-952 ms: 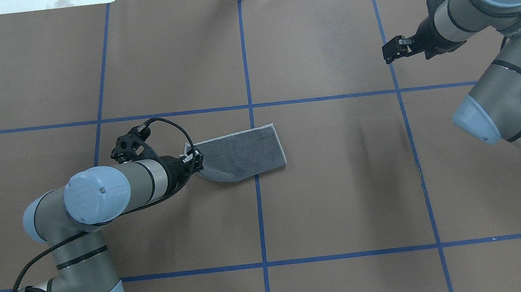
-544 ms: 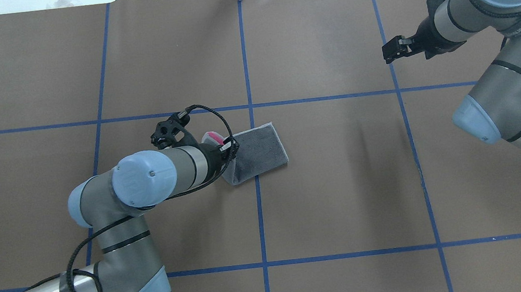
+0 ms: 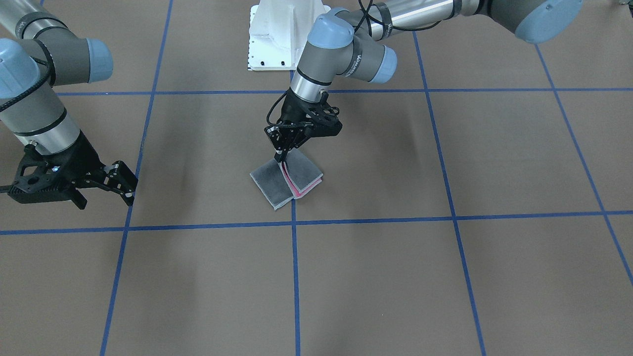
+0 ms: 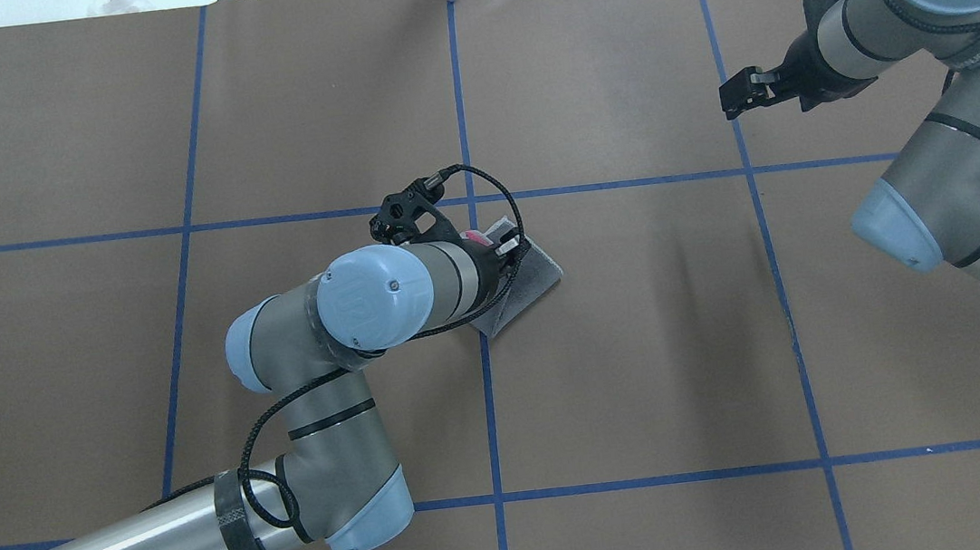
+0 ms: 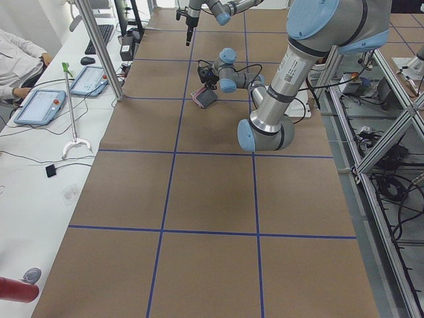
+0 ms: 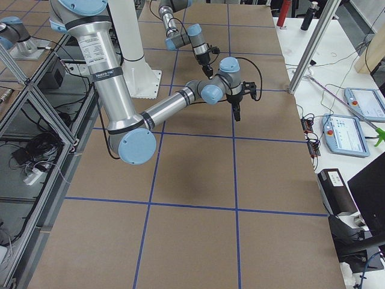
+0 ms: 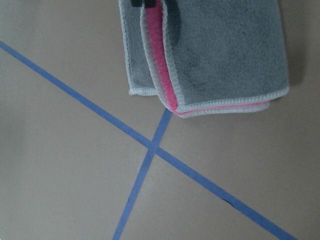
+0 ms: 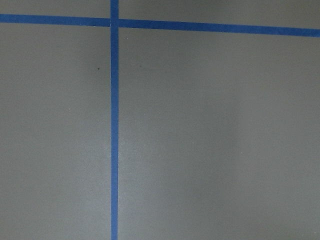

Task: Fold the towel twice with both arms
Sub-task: 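Fold the strip end with the left gripper over onto its other half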

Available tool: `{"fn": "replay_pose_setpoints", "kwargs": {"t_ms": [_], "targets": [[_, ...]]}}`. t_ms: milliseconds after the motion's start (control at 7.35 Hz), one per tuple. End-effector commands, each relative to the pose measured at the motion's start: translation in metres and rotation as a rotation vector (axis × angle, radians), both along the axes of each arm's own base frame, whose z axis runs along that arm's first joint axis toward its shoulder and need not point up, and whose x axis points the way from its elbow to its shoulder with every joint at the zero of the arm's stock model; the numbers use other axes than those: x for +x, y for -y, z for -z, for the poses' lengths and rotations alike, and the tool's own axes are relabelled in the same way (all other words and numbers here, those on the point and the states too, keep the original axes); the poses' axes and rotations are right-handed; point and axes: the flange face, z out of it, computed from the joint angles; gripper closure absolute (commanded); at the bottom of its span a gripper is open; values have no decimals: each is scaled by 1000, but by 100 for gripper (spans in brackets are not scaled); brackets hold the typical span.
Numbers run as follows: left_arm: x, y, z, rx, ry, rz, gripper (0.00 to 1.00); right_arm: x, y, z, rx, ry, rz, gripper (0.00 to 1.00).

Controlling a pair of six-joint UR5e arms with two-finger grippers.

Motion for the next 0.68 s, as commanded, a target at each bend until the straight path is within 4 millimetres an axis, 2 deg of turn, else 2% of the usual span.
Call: {"fn": "replay_pose_setpoints", "kwargs": {"t_ms": [0,136,272,544], "targets": [[7,3,11,3,-5,0,100,0,0,0,0,0,0,0],[7,3,21,7,-16,0,100,0,0,-1,1,0,1,0],[4,6,23,8,-18,6,100,0,0,1,2,2,0,0],[-4,26,25,-2,1,35,100,-1,0,1,3,1,1,0]]}}
